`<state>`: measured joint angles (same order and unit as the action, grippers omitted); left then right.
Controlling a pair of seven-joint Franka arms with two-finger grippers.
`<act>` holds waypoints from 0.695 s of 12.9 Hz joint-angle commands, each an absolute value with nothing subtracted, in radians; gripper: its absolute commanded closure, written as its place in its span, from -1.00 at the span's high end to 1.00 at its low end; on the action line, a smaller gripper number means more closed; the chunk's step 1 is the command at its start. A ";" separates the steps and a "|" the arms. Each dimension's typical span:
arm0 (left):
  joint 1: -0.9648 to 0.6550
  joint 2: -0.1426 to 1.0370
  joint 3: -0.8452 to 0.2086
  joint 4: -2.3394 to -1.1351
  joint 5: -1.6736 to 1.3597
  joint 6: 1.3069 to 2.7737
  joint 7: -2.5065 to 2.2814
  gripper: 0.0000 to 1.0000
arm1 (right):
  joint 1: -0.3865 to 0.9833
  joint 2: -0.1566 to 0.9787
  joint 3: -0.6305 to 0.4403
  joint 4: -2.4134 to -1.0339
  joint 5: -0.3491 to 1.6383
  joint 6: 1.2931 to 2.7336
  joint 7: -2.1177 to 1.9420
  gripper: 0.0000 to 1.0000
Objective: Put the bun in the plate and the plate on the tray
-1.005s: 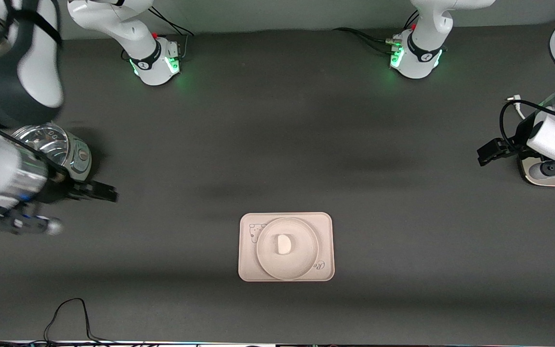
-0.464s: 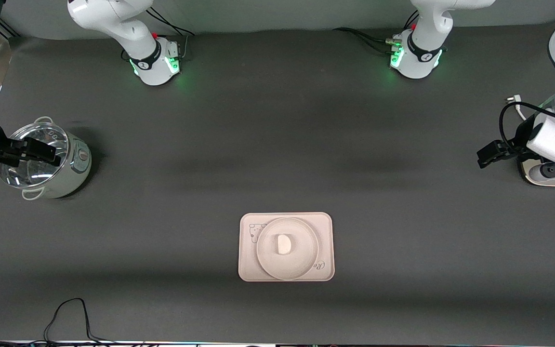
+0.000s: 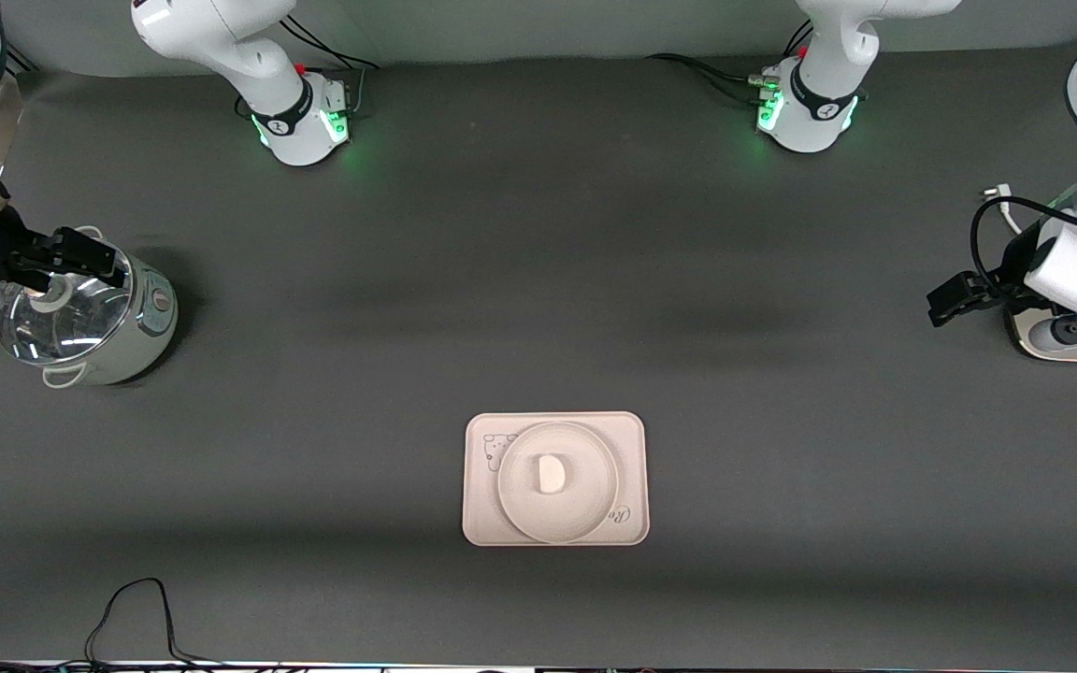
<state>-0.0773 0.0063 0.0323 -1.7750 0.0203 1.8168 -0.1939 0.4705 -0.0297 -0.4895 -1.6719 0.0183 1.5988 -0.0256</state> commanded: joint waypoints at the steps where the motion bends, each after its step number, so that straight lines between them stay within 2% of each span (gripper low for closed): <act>1: -0.086 0.021 0.034 -1.755 0.025 1.812 -0.181 1.00 | 0.486 -0.067 -0.489 -1.718 -0.012 1.625 -0.031 1.00; 9: -0.086 0.021 0.034 -1.756 0.025 1.805 -0.183 1.00 | 0.486 -0.072 -0.488 -1.720 -0.012 1.629 -0.029 1.00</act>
